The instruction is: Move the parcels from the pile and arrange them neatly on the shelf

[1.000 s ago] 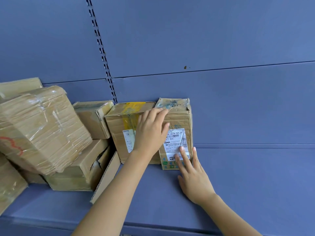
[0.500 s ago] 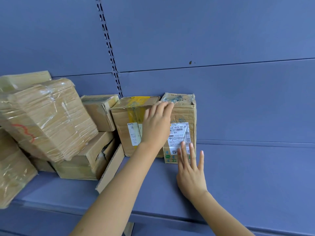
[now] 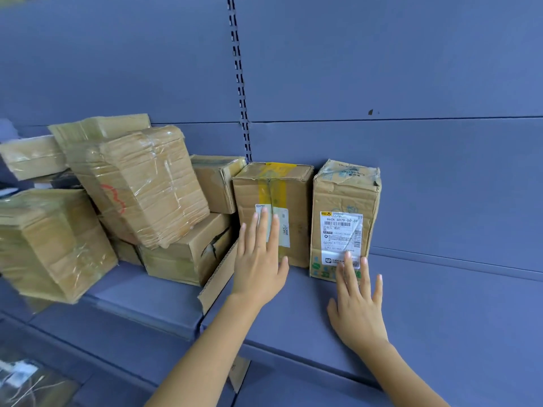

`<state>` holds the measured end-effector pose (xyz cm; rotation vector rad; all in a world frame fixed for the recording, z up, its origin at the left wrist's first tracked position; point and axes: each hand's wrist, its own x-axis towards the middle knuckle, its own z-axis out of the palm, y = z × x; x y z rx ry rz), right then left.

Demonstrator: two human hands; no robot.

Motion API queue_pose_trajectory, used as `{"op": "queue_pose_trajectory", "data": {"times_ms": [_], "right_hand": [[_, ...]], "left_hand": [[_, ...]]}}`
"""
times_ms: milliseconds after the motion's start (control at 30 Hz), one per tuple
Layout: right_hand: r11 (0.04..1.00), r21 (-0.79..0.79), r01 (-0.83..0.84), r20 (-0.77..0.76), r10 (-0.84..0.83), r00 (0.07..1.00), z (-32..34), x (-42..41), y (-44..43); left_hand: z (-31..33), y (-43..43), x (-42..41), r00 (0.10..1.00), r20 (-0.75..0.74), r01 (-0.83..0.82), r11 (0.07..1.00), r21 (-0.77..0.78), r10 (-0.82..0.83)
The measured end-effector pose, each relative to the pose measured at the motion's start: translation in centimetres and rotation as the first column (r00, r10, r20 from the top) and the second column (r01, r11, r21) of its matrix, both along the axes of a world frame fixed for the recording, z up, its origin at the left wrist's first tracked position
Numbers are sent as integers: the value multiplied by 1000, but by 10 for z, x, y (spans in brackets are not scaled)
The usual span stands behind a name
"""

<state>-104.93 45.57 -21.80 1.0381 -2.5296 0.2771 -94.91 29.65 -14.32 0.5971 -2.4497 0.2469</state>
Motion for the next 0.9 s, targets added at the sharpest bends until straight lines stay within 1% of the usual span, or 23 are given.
{"op": "queue_pose_trajectory", "data": {"times_ms": [167, 300, 367, 467, 533, 633, 700, 767, 900], "right_hand": [[998, -16, -55, -6, 55, 998, -7, -2, 1], [996, -47, -74, 17, 75, 997, -8, -1, 2], [988, -121, -95, 35, 100, 994, -5, 5, -7], [936, -310, -166, 89, 203, 975, 14, 44, -43], [890, -380, -251, 136, 322, 937, 30, 85, -80], [818, -394, -418, 91, 488, 868, 50, 152, -133], [780, -382, -497, 100, 569, 816, 55, 190, -160], [761, -332, -558, 124, 621, 774, 50, 220, -183], [704, -269, -657, 171, 706, 687, 34, 276, -226]], "left_hand": [[-9, -13, 31, 997, 7, -82, 995, 63, 82], [-8, -18, 48, 994, -17, -105, 992, 64, 106], [-6, -21, 58, 992, -55, -112, 991, 67, 116], [3, -30, 80, 989, -92, -109, 993, 41, 113], [9, -42, 100, 986, -115, -118, 993, 20, 119], [14, -65, 145, 980, -122, -157, 988, 9, 157], [9, -83, 186, 968, -115, -219, 975, 36, 222], [-1, -101, 232, 946, -100, -304, 951, 63, 309], [-22, -138, 324, 878, -10, -472, 869, 146, 479]]}}
